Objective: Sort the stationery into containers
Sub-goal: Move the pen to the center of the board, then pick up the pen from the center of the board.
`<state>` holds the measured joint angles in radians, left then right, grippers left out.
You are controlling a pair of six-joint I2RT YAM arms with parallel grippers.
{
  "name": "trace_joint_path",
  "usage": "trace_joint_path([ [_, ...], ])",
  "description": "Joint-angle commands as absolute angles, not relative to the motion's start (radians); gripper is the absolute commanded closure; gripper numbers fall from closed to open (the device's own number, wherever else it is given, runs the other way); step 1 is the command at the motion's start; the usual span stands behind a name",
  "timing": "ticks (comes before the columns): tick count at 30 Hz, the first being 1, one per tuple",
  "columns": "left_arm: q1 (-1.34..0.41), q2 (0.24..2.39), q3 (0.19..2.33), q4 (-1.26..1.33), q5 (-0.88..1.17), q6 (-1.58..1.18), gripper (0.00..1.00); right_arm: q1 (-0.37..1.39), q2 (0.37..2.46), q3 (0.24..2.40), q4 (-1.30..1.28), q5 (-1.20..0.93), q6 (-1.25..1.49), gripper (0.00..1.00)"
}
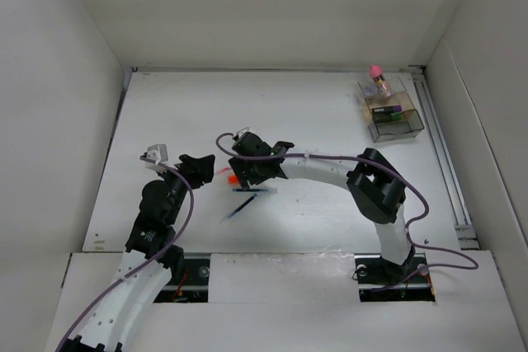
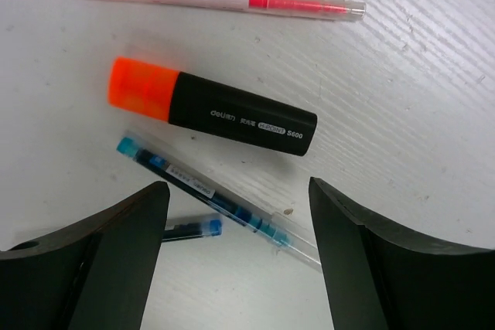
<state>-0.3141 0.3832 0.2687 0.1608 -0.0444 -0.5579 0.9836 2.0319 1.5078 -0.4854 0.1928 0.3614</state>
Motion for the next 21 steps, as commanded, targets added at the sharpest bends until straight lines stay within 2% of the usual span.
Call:
trace_joint_path([
  [1, -0.319, 0.358, 0.301, 0.173, -0.075, -0.564, 0.33, 0.992, 1.954, 1.526, -0.471, 0.199, 0.351, 0.22],
  [4, -0.319, 0.338, 0.301, 0.152, -0.103, -0.565, 0.33, 0.992, 1.980, 1.580, -0.462, 0.209, 0.341, 0.27],
  [8, -0.319, 0.299, 0.301, 0.130, -0.135, -0.574, 0.33, 0.983, 2.045, 1.667, -0.442, 0.186, 0.302, 0.39],
  [12, -0.319, 0.290, 0.301, 0.109, -0.144, -0.574, 0.33, 0.962, 2.150, 1.816, -0.500, 0.173, 0.275, 0.37],
  [16, -0.319, 0.267, 0.301, 0.091, -0.167, -0.574, 0.33, 0.962, 2.235, 1.934, -0.561, 0.173, 0.230, 0.24],
  [21, -0.319, 0.235, 0.301, 0.081, -0.186, -0.583, 0.33, 0.962, 2.292, 2.013, -0.633, 0.131, 0.209, 0.23],
])
